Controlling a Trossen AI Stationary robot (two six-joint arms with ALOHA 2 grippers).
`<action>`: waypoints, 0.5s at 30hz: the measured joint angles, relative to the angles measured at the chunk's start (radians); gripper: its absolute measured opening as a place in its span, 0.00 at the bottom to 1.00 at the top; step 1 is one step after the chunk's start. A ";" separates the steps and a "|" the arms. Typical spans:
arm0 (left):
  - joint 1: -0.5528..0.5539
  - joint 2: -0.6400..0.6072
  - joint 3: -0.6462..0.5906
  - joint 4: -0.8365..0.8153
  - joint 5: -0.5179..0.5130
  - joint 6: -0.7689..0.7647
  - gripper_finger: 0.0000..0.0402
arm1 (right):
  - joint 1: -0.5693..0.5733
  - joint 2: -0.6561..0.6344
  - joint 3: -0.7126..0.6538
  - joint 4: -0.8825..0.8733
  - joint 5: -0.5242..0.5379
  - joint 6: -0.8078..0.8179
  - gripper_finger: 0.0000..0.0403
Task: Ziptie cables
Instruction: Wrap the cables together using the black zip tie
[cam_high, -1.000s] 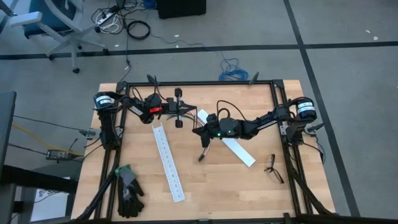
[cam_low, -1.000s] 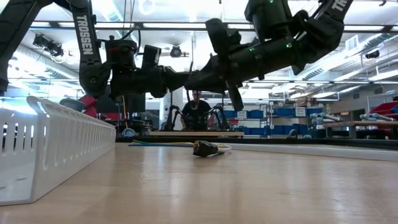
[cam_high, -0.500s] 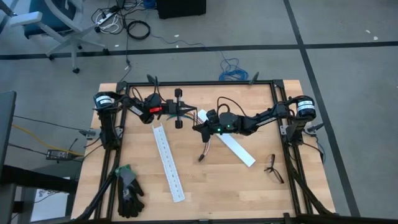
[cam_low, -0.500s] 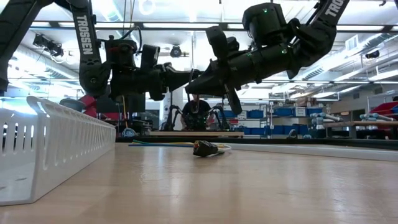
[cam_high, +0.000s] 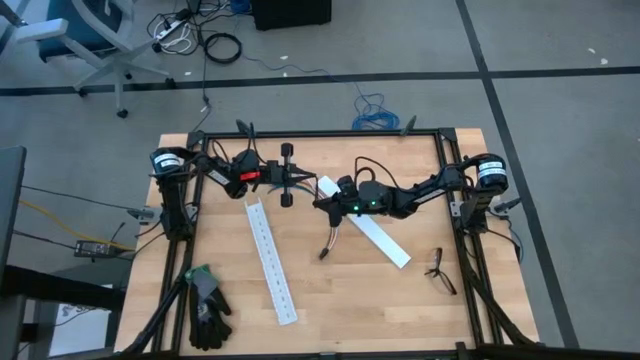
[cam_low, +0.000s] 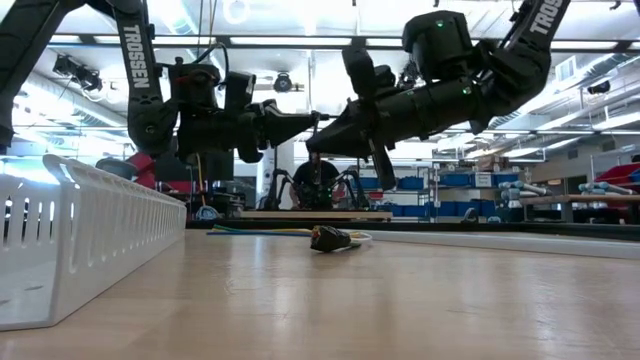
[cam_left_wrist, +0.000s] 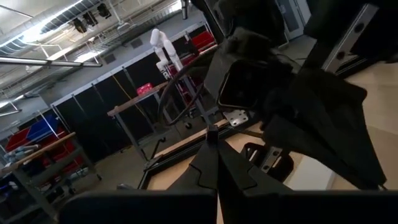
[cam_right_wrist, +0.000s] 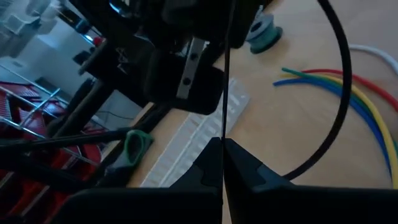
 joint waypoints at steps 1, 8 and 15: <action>0.000 0.000 0.000 0.000 0.000 0.000 0.00 | -0.003 0.000 -0.002 0.003 -0.010 -0.002 0.00; 0.000 0.000 0.000 -0.020 -0.001 0.008 0.00 | -0.027 0.000 -0.002 0.009 -0.091 -0.008 0.00; 0.000 0.000 0.000 -0.028 -0.002 0.009 0.00 | -0.035 0.000 -0.002 0.000 -0.112 -0.007 0.00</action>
